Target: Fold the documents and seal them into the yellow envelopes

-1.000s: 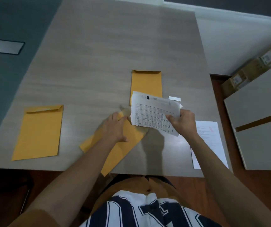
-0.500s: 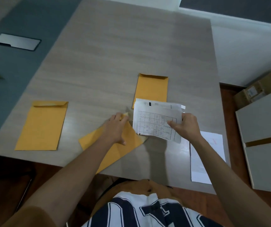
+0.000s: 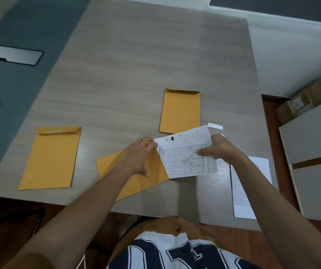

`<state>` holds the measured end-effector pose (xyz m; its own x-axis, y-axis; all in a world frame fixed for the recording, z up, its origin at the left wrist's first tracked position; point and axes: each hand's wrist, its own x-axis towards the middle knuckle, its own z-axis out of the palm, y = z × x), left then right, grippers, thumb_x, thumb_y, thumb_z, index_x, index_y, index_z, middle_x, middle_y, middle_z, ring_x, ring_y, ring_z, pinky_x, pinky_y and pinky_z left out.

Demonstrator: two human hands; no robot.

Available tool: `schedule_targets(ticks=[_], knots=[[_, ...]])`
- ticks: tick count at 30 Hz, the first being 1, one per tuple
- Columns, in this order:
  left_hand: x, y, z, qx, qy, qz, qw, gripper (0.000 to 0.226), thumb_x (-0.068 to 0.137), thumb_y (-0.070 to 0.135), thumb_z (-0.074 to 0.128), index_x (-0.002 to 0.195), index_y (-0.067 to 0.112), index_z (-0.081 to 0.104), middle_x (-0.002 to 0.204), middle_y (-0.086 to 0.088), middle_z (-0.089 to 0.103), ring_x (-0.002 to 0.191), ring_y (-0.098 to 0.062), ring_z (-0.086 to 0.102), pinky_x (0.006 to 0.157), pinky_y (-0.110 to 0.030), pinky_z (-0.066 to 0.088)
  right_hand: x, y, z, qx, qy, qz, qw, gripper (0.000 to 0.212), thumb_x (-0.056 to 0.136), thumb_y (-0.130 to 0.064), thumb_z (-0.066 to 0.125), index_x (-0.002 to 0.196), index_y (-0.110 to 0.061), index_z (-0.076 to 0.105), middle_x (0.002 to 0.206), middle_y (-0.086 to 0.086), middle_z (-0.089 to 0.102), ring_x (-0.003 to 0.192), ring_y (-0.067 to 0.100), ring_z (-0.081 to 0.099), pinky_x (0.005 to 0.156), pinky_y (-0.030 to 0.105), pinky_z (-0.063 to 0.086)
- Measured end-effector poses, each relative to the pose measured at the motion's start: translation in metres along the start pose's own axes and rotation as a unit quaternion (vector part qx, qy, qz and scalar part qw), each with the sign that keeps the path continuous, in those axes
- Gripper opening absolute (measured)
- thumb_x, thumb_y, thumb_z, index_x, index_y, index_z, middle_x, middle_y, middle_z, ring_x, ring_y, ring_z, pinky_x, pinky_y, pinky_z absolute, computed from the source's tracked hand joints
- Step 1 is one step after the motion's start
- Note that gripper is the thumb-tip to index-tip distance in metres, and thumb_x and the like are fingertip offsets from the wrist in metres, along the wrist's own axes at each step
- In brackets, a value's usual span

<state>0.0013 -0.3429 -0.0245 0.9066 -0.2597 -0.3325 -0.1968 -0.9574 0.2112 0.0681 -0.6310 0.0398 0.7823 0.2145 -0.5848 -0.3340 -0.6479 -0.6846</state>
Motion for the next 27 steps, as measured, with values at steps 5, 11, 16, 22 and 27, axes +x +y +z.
schedule_targets(ticks=[5, 11, 16, 22, 27], knots=[[0.003, -0.005, 0.0, 0.017, -0.007, 0.033, 0.999, 0.116, 0.049, 0.048, 0.093, 0.143, 0.032, 0.029, 0.155, 0.003, 0.023, 0.139, -0.02, 0.028, 0.111, -0.035, 0.036, 0.015, 0.004, 0.013, 0.004, -0.027, 0.047, 0.999, 0.028, 0.077, -0.008, 0.078, 0.104, -0.008, 0.071, 0.104, 0.012, 0.073, 0.096, 0.029, 0.069, 0.082, 0.044, 0.056], [-0.009, -0.008, 0.003, -0.055, -0.006, -0.02, 0.998, 0.134, 0.052, 0.048, 0.092, 0.154, 0.036, 0.006, 0.156, -0.005, 0.022, 0.145, -0.025, 0.02, 0.117, -0.038, 0.026, 0.021, 0.023, 0.03, 0.06, 0.037, 0.062, 0.996, 0.027, 0.076, -0.012, 0.08, 0.102, -0.007, 0.074, 0.101, 0.008, 0.075, 0.092, 0.024, 0.071, 0.087, 0.044, 0.057], [-0.02, 0.001, 0.013, -0.074, -0.033, -0.045, 0.996, 0.155, 0.043, 0.061, 0.09, 0.149, 0.039, -0.021, 0.163, -0.012, -0.002, 0.151, -0.031, -0.006, 0.122, -0.047, 0.011, 0.019, 0.031, 0.047, 0.066, 0.107, 0.053, 0.991, 0.023, 0.085, -0.019, 0.073, 0.108, -0.013, 0.072, 0.105, 0.003, 0.073, 0.094, 0.022, 0.068, 0.088, 0.04, 0.055], [-0.023, 0.013, 0.018, -0.038, -0.03, -0.051, 0.998, 0.16, 0.043, 0.061, 0.091, 0.145, 0.041, -0.031, 0.162, -0.016, -0.012, 0.15, -0.033, -0.013, 0.122, -0.049, 0.006, 0.023, 0.03, 0.054, 0.026, 0.12, 0.066, 0.99, 0.027, 0.088, -0.016, 0.067, 0.115, -0.011, 0.069, 0.116, 0.007, 0.07, 0.105, 0.027, 0.064, 0.094, 0.043, 0.051], [-0.023, 0.016, 0.015, -0.024, -0.032, -0.047, 0.998, 0.159, 0.043, 0.063, 0.089, 0.146, 0.04, -0.03, 0.162, -0.016, -0.007, 0.15, -0.033, -0.009, 0.122, -0.047, 0.008, 0.022, 0.019, 0.063, 0.015, 0.101, 0.049, 0.994, 0.03, 0.09, -0.016, 0.065, 0.119, -0.012, 0.067, 0.119, 0.005, 0.068, 0.107, 0.027, 0.063, 0.094, 0.046, 0.052]])
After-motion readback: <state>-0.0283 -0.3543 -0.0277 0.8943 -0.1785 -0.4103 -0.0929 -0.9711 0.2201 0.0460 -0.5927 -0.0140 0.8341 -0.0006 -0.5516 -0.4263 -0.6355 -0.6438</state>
